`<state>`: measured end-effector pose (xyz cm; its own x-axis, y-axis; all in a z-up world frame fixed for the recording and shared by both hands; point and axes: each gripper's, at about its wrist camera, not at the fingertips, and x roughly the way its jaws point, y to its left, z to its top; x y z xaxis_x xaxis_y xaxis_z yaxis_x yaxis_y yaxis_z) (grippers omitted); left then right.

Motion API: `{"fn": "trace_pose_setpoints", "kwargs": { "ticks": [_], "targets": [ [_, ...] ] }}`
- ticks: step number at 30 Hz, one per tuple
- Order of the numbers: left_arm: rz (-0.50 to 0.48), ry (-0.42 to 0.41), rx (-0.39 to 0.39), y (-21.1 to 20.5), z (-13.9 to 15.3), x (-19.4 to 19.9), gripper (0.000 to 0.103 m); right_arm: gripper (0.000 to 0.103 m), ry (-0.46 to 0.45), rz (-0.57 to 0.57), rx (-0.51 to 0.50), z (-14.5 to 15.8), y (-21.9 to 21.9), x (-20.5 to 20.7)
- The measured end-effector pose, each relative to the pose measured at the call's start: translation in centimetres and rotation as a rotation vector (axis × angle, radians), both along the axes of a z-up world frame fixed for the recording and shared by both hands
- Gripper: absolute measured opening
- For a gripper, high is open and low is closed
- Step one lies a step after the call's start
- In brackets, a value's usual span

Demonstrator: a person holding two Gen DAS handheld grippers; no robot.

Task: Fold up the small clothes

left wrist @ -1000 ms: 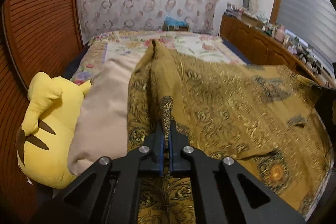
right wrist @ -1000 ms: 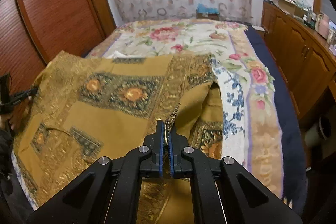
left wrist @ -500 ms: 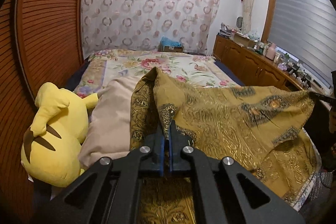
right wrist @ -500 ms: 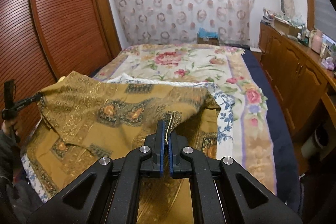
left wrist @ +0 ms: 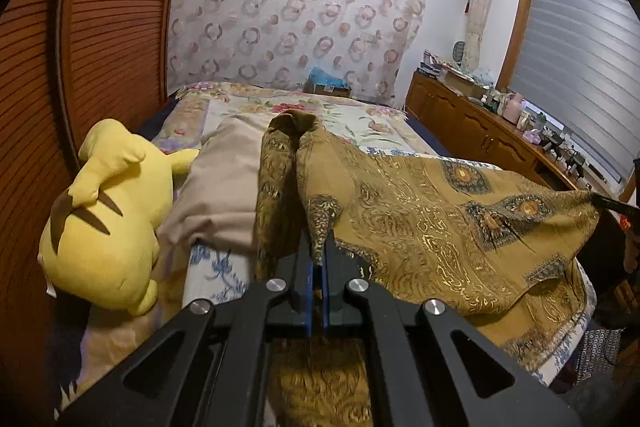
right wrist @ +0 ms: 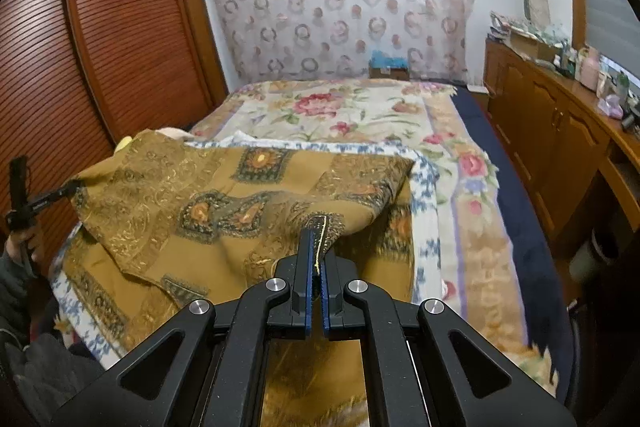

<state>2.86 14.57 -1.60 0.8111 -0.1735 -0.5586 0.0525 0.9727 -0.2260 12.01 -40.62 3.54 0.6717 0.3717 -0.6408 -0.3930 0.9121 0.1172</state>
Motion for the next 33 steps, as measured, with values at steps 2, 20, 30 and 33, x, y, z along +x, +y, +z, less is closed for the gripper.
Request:
{"fn": "trace_pose_setpoints", "kwargs": {
  "ticks": [2,20,30,33],
  "targets": [
    [0.005,-0.003,-0.004,0.1,0.1,-0.8,0.0,0.0,0.001,-0.009,0.006,0.1,-0.5,-0.8],
    [0.044,0.077,-0.023,0.9,-3.1,-3.6,0.0,0.007,0.117,-0.048,-0.162,-4.8,-0.6,-4.4],
    [0.049,0.118,0.03,-0.2,-4.0,-3.9,0.001,0.032,0.016,-0.061,-0.228,-4.6,1.6,-1.9],
    [0.05,0.117,0.044,-0.4,-3.9,-4.2,0.001,0.032,0.022,-0.029,-0.203,-5.3,3.1,-1.0]
  ]
}}
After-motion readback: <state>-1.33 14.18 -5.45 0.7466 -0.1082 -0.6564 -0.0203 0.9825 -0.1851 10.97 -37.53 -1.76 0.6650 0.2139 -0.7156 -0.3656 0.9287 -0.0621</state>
